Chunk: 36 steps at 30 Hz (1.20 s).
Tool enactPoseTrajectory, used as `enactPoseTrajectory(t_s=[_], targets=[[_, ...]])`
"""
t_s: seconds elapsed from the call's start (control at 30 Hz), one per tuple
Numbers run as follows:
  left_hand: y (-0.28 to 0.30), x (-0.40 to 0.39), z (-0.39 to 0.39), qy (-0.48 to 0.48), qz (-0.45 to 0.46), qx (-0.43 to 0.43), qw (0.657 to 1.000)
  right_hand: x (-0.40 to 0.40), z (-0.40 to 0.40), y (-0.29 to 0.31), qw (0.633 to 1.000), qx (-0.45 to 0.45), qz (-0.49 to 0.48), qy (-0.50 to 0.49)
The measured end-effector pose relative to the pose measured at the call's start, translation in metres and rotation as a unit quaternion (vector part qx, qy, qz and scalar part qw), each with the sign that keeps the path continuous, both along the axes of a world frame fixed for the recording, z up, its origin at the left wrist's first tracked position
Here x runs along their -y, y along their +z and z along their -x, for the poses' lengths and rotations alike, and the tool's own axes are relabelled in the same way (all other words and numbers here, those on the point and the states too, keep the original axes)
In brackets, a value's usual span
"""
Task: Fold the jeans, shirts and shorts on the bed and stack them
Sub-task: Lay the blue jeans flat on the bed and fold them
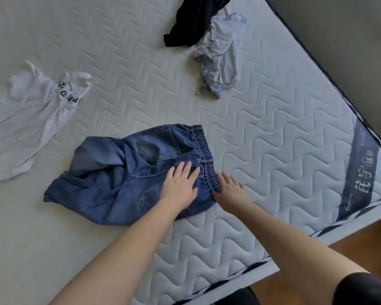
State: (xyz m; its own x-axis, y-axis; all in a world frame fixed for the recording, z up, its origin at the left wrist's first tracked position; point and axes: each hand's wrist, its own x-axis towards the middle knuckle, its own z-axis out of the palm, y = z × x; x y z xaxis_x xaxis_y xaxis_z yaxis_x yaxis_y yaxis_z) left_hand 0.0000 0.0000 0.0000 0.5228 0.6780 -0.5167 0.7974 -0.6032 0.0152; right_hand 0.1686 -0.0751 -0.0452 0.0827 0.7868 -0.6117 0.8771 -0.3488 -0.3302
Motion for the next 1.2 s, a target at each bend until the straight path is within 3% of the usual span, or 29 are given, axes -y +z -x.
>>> enactPoseTrajectory(t_s=[0.17,0.3,0.43,0.63,0.73,0.83,0.97,1.07,1.2], targets=[[-0.051,-0.017,0.001,-0.04,0.027,-0.029,0.998,-0.004,-0.009,-0.047,0.993,-0.033,0.065,-0.095],[-0.08,-0.025,0.014,-0.086,0.065,-0.065,0.992,-0.014,-0.013,-0.08,0.966,-0.093,0.146,-0.191],[-0.086,-0.025,0.027,-0.065,0.09,-0.077,0.991,-0.016,-0.003,-0.092,0.955,-0.109,0.129,-0.243],[-0.08,-0.006,0.029,-0.009,0.114,-0.027,0.993,-0.016,0.004,-0.082,0.898,-0.232,0.181,-0.328],[-0.066,0.004,0.028,0.062,0.141,0.061,0.986,-0.012,0.006,-0.059,0.893,-0.291,0.111,-0.325],[-0.044,0.015,0.027,0.214,0.193,0.178,0.941,-0.006,0.006,-0.027,0.882,-0.355,0.03,-0.308],[-0.004,0.026,0.031,0.366,0.169,0.299,0.865,0.001,0.012,0.037,0.85,-0.46,-0.028,-0.253],[0.039,0.03,0.036,0.432,0.147,0.362,0.813,0.007,0.023,0.087,0.833,-0.509,-0.055,-0.211],[0.095,0.039,0.053,0.476,0.137,0.386,0.779,0.019,0.04,0.145,0.855,-0.492,-0.092,-0.136]])
